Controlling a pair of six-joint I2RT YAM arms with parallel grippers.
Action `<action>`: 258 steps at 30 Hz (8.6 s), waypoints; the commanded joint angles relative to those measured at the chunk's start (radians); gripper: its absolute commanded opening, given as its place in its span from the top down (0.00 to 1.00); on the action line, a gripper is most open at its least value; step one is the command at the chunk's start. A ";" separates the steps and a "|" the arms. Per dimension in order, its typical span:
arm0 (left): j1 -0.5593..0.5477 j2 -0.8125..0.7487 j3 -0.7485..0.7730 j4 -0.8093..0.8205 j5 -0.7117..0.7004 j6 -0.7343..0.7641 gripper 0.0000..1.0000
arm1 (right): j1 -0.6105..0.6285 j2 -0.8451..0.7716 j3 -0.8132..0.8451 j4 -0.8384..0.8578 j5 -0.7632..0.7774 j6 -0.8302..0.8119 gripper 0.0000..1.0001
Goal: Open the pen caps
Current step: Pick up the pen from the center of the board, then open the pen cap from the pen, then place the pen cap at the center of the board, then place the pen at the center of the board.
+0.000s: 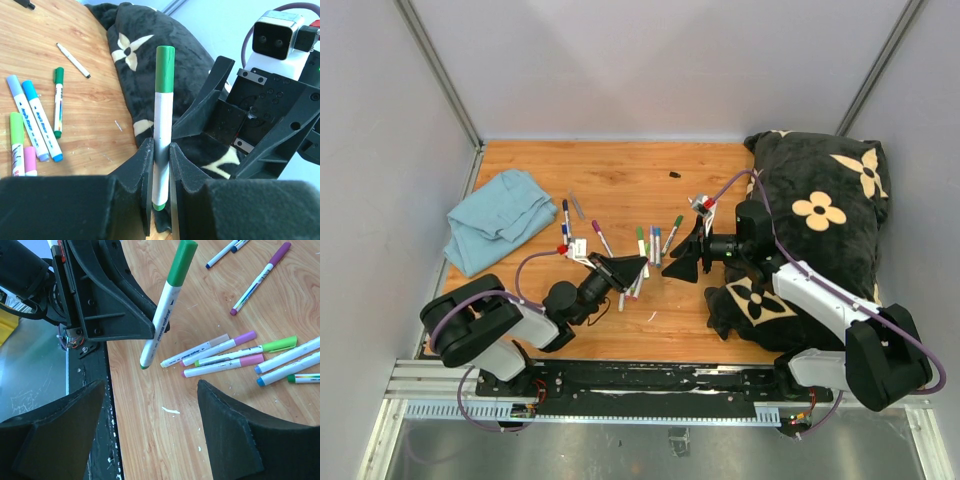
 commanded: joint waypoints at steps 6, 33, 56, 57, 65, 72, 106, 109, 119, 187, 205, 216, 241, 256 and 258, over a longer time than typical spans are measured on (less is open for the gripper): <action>-0.020 0.041 0.061 0.233 -0.018 -0.011 1.00 | 0.029 0.010 0.019 0.031 0.012 0.074 0.24; -0.082 0.082 0.126 0.241 -0.037 0.017 0.80 | 0.103 0.052 0.076 -0.083 0.153 0.018 0.99; 0.094 -0.648 0.063 -0.523 0.402 0.198 0.01 | 0.059 0.038 0.222 -0.503 -0.073 -0.504 0.99; 0.101 -0.659 0.072 -0.561 0.410 0.198 0.01 | 0.059 0.037 0.224 -0.507 -0.071 -0.509 0.99; 0.140 -0.590 0.114 -0.580 0.518 0.145 0.01 | 0.059 0.041 0.228 -0.529 -0.065 -0.537 0.99; 0.191 -0.498 0.122 -0.457 0.605 0.065 0.01 | 0.059 0.056 0.234 -0.539 -0.074 -0.544 0.99; 0.238 -0.206 0.229 -0.220 0.687 -0.039 0.27 | 0.059 0.071 0.237 -0.544 -0.139 -0.538 0.99; 0.238 -0.178 0.240 -0.218 0.688 -0.040 0.40 | 0.059 0.074 0.237 -0.544 -0.142 -0.536 0.99; 0.238 -0.155 0.242 -0.231 0.675 -0.021 0.97 | 0.059 0.085 0.240 -0.543 -0.170 -0.531 0.97; 0.442 1.035 1.920 -1.760 0.276 -0.123 1.00 | -0.155 0.250 0.382 -0.622 0.369 -0.425 0.99; 0.439 1.110 2.020 -1.825 0.277 -0.131 0.55 | -0.155 0.249 0.380 -0.625 0.369 -0.416 0.99; 0.439 0.800 1.809 -1.720 0.239 0.037 0.47 | -0.155 0.269 0.396 -0.638 0.400 -0.458 0.97; 0.439 -0.403 0.107 -0.713 0.329 0.609 0.15 | -0.156 0.674 0.833 -0.762 0.560 -0.535 0.92; 0.439 -0.341 0.145 -0.727 0.344 0.606 0.12 | -0.156 0.842 0.944 -0.762 0.665 -0.459 0.89; 0.439 -0.339 0.146 -0.727 0.343 0.607 0.12 | -0.152 0.868 0.965 -0.773 0.681 -0.456 0.89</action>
